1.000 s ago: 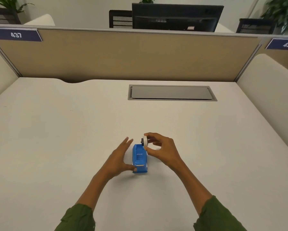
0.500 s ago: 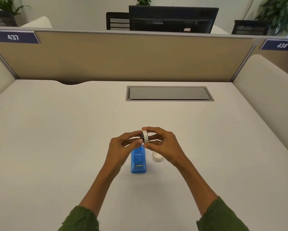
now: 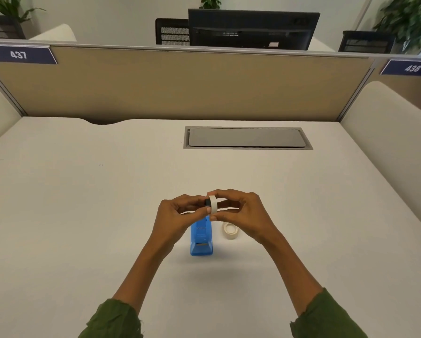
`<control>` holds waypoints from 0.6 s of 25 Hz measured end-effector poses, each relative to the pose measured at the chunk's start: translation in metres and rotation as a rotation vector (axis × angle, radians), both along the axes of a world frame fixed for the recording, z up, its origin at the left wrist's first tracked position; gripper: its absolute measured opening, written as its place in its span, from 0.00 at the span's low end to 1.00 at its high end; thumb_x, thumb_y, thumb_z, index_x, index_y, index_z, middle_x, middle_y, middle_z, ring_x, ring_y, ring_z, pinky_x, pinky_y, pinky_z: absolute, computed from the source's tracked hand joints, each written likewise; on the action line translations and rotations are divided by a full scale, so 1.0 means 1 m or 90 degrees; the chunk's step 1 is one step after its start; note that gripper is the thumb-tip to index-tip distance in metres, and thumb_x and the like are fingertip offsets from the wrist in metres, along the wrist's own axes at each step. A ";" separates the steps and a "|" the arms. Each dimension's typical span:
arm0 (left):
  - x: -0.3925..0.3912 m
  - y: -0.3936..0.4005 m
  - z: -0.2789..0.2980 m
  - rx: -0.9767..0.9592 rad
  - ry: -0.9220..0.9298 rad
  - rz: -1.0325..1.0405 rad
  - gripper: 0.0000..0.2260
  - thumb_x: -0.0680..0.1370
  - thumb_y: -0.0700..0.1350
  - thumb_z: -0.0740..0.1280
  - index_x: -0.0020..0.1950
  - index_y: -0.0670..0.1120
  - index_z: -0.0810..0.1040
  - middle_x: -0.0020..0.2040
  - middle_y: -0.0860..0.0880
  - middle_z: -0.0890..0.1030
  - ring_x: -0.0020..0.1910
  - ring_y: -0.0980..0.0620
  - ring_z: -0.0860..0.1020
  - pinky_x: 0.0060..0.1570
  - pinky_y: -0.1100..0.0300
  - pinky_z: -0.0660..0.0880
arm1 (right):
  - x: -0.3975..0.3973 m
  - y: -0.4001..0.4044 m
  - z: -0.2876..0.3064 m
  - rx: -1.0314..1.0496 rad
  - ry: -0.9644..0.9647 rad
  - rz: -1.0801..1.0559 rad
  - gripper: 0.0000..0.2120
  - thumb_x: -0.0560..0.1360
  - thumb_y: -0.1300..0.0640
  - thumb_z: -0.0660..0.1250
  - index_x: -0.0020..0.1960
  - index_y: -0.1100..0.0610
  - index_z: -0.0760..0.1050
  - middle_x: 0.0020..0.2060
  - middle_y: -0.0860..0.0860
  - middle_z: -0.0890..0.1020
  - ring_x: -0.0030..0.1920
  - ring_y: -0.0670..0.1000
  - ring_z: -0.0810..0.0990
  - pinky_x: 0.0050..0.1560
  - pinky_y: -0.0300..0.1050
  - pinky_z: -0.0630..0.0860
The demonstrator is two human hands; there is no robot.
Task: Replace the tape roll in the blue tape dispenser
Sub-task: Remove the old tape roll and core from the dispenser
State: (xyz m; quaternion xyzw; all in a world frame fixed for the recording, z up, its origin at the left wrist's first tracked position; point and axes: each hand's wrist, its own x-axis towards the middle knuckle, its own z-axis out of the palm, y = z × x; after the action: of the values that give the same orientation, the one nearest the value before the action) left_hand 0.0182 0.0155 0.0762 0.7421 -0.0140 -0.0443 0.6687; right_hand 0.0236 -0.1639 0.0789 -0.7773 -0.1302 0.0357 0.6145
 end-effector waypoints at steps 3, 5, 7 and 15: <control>0.002 -0.001 0.001 0.014 -0.024 0.005 0.08 0.68 0.43 0.74 0.46 0.50 0.84 0.43 0.50 0.85 0.45 0.52 0.83 0.48 0.59 0.78 | 0.001 0.000 0.000 0.012 0.003 -0.004 0.22 0.64 0.63 0.77 0.52 0.44 0.79 0.47 0.39 0.83 0.48 0.43 0.83 0.44 0.30 0.76; 0.003 -0.001 0.001 -0.008 -0.007 0.014 0.07 0.69 0.43 0.74 0.47 0.49 0.84 0.43 0.50 0.86 0.45 0.51 0.83 0.49 0.59 0.78 | 0.002 0.000 -0.001 0.026 0.005 -0.014 0.22 0.64 0.63 0.77 0.52 0.44 0.79 0.46 0.37 0.83 0.48 0.44 0.83 0.43 0.31 0.77; 0.004 0.002 0.001 -0.065 0.035 0.024 0.07 0.70 0.42 0.73 0.47 0.49 0.84 0.43 0.49 0.86 0.44 0.50 0.84 0.48 0.60 0.78 | 0.006 -0.005 -0.002 0.055 0.019 -0.046 0.21 0.64 0.62 0.77 0.52 0.45 0.80 0.45 0.37 0.84 0.47 0.44 0.83 0.43 0.30 0.76; 0.000 0.010 -0.011 -0.072 0.070 0.047 0.08 0.69 0.43 0.73 0.46 0.54 0.84 0.44 0.52 0.86 0.47 0.53 0.83 0.48 0.62 0.75 | 0.059 -0.001 -0.043 -0.130 0.053 -0.225 0.19 0.63 0.56 0.78 0.52 0.54 0.77 0.45 0.49 0.82 0.38 0.46 0.80 0.40 0.34 0.78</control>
State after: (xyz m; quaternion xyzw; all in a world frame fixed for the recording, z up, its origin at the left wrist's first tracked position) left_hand 0.0185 0.0255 0.0657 0.6997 0.0479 -0.0592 0.7104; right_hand 0.0826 -0.1646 0.0359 -0.8443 0.0380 -0.0277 0.5339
